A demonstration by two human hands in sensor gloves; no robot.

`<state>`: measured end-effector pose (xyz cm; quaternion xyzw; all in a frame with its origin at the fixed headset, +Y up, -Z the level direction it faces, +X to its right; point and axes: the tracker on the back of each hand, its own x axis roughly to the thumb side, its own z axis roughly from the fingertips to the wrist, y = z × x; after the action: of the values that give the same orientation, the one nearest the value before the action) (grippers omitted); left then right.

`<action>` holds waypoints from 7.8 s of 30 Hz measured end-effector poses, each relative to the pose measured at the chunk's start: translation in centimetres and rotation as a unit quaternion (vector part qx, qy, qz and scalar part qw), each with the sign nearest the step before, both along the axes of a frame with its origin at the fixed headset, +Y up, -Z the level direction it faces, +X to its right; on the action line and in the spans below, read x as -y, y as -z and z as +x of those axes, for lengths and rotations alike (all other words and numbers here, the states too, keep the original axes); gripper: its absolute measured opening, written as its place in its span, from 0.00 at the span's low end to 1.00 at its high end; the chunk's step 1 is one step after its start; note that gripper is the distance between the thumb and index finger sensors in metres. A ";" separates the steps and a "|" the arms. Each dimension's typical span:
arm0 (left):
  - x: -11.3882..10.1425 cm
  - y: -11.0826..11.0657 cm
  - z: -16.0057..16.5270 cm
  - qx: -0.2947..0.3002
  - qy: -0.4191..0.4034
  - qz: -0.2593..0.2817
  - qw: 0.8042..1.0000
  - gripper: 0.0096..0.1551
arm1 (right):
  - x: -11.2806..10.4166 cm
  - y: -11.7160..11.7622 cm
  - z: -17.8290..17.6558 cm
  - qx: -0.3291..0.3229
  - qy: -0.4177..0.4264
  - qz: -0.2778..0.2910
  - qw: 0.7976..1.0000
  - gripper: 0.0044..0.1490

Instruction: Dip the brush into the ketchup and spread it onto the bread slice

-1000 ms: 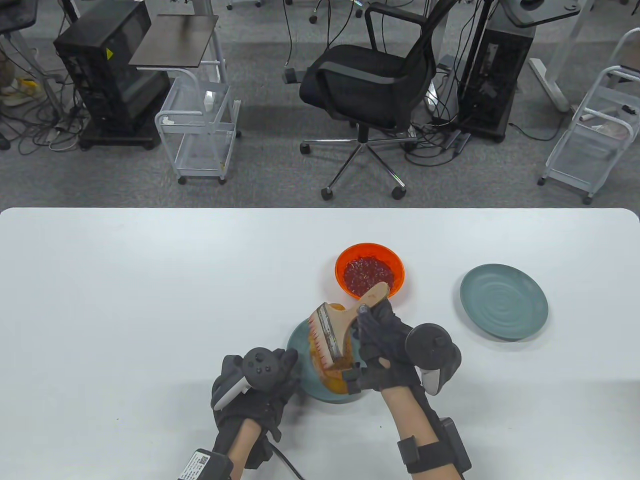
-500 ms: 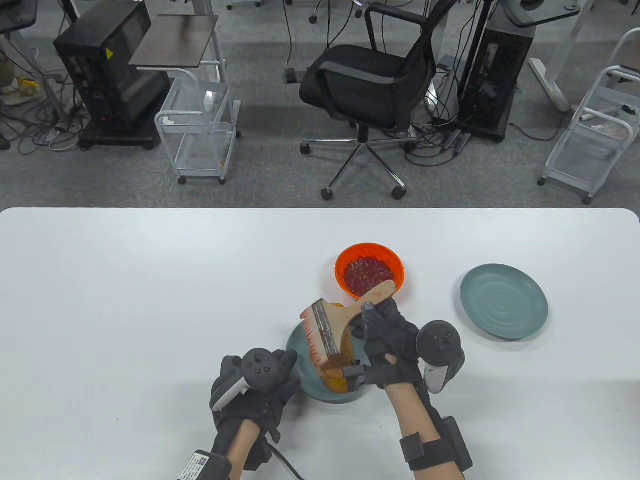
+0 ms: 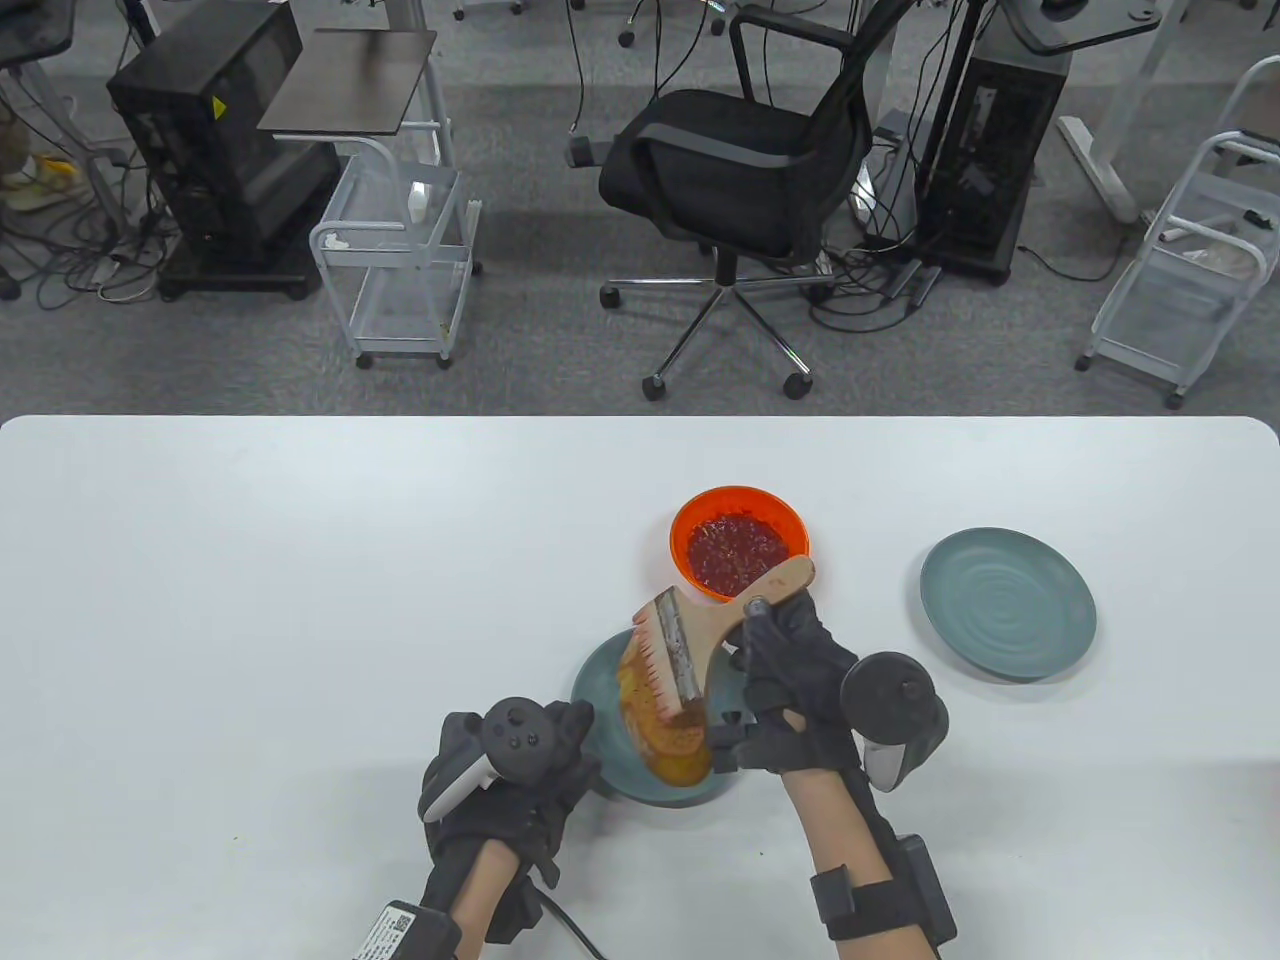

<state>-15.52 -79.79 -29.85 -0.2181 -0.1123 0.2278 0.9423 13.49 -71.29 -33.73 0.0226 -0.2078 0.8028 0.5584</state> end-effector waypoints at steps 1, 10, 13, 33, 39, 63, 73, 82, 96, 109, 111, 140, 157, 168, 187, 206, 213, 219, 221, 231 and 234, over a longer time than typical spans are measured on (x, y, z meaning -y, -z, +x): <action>0.0 0.0 0.0 0.000 -0.001 -0.001 1.000 0.34 | 0.2 0.1 -0.2 -0.003 -0.006 -0.003 1.000 0.33; 0.0 0.0 -0.1 0.002 -0.002 -0.006 1.000 0.34 | -0.6 0.0 2.2 0.059 -0.044 0.056 0.996 0.33; 0.0 0.0 -0.1 0.001 -0.003 -0.008 1.000 0.34 | 0.1 0.0 1.2 0.014 0.044 0.020 0.999 0.33; 0.1 -0.1 0.0 0.000 -0.002 -0.011 1.000 0.35 | 0.7 0.4 0.6 -0.002 0.038 -0.024 0.999 0.33; 0.1 -0.1 0.0 0.000 -0.003 -0.013 1.000 0.36 | 0.5 0.4 1.7 0.047 -0.028 0.005 0.998 0.33; 0.2 -0.1 0.0 0.005 0.000 -0.017 1.000 0.38 | 0.3 0.3 1.0 0.038 0.011 0.023 0.999 0.33; 0.2 -0.1 0.1 0.005 -0.002 -0.019 1.000 0.37 | -1.0 -0.5 1.1 0.111 -0.105 0.072 0.986 0.33; 0.2 -0.1 0.1 0.007 0.000 -0.019 1.000 0.37 | -0.3 -0.4 -0.8 0.048 -0.030 0.020 0.998 0.33; 0.3 -0.2 0.1 0.010 0.006 -0.019 1.000 0.37 | -0.4 -0.1 -0.3 0.035 -0.021 0.019 0.999 0.33; 0.3 -0.2 0.2 0.013 0.010 -0.020 1.000 0.37 | -0.3 0.0 0.6 0.040 -0.003 0.041 0.998 0.33; 0.3 -0.2 0.2 0.013 0.010 -0.020 1.000 0.37 | 0.1 0.1 0.0 0.025 0.007 0.023 0.999 0.33; 0.4 -0.3 0.4 0.011 0.017 -0.018 1.000 0.39 | 0.6 0.1 2.8 0.076 0.084 0.018 0.993 0.33; 0.4 -0.4 0.5 0.012 0.020 -0.019 1.000 0.40 | 0.7 -0.2 1.3 0.068 0.025 0.052 0.996 0.32; 0.4 -0.4 0.5 0.014 0.014 -0.023 1.000 0.40 | -0.1 -0.4 1.6 0.120 -0.097 0.142 0.978 0.32; 0.5 -0.4 0.5 0.018 0.013 -0.025 0.999 0.40 | -2.1 -1.4 -0.4 0.105 -0.173 0.168 0.965 0.32; 0.5 -0.4 0.5 0.019 0.016 -0.023 0.999 0.40 | -1.7 -0.9 -1.5 0.055 -0.124 0.125 0.983 0.32; 0.5 -0.4 0.5 0.019 0.016 -0.024 0.999 0.39 | -1.5 -0.2 -0.2 0.066 -0.157 0.079 0.982 0.33; 0.5 -0.4 0.5 0.020 0.016 -0.024 0.999 0.39 | -1.3 0.4 1.4 0.052 -0.136 0.027 0.989 0.32; 0.5 -0.4 0.5 0.020 0.016 -0.024 0.999 0.39 | -1.3 0.4 1.7 0.057 -0.130 0.023 0.990 0.31; 0.5 -0.4 0.5 0.020 0.016 -0.024 0.999 0.39 | -3.1 -0.4 4.2 0.153 -0.171 0.085 0.970 0.30; 0.5 -0.4 0.5 0.020 0.016 -0.024 0.999 0.39 | -2.5 -0.1 4.3 0.135 -0.119 0.067 0.981 0.29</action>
<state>-15.01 -80.33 -29.47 -0.2471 -0.1216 0.2110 0.9379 17.76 -68.76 -33.60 -0.0235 -0.3304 0.8436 0.4227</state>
